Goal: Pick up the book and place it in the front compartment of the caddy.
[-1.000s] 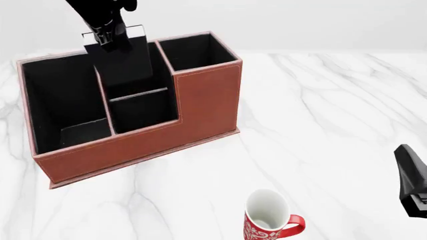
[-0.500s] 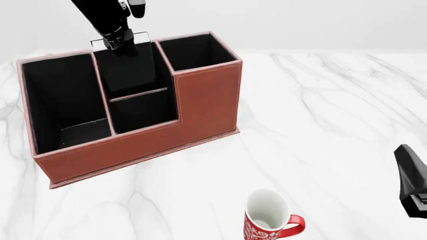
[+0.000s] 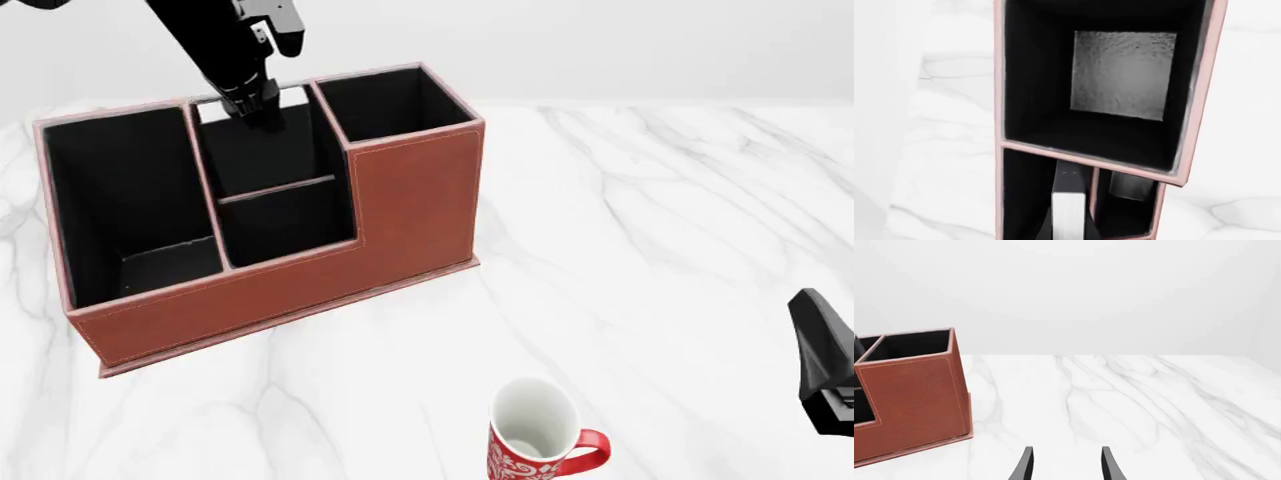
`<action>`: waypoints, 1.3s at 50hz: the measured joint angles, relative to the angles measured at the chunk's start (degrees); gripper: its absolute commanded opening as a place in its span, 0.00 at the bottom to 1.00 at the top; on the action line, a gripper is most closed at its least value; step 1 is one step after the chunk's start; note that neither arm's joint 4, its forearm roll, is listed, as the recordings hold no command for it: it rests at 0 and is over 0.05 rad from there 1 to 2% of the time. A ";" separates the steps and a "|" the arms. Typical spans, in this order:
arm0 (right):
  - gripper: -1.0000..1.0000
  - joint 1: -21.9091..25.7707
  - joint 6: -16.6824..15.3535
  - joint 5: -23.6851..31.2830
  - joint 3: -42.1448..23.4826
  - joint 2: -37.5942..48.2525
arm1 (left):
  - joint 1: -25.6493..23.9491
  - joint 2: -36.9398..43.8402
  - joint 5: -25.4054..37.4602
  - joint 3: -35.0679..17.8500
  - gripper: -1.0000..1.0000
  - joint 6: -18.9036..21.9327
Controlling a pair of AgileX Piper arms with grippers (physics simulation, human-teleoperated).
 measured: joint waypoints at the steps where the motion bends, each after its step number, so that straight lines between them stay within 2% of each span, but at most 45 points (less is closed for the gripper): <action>1: 1.00 0.00 0.00 0.00 0.00 0.00 | -0.08 0.17 0.00 -0.05 0.00 -0.22; 29: 1.00 0.01 0.01 -0.08 0.00 0.08 | -1.05 2.12 -0.63 0.25 0.00 -4.00; 54: 1.00 0.00 0.00 -0.09 0.00 0.09 | -0.97 0.04 -4.36 4.13 0.00 -5.78; 55: 1.00 0.01 0.00 -0.09 0.00 0.09 | -0.98 0.02 -4.40 4.16 1.00 -5.87; 65: 1.00 0.01 0.00 -0.09 0.00 0.09 | 0.07 1.05 -3.73 5.16 1.00 -4.91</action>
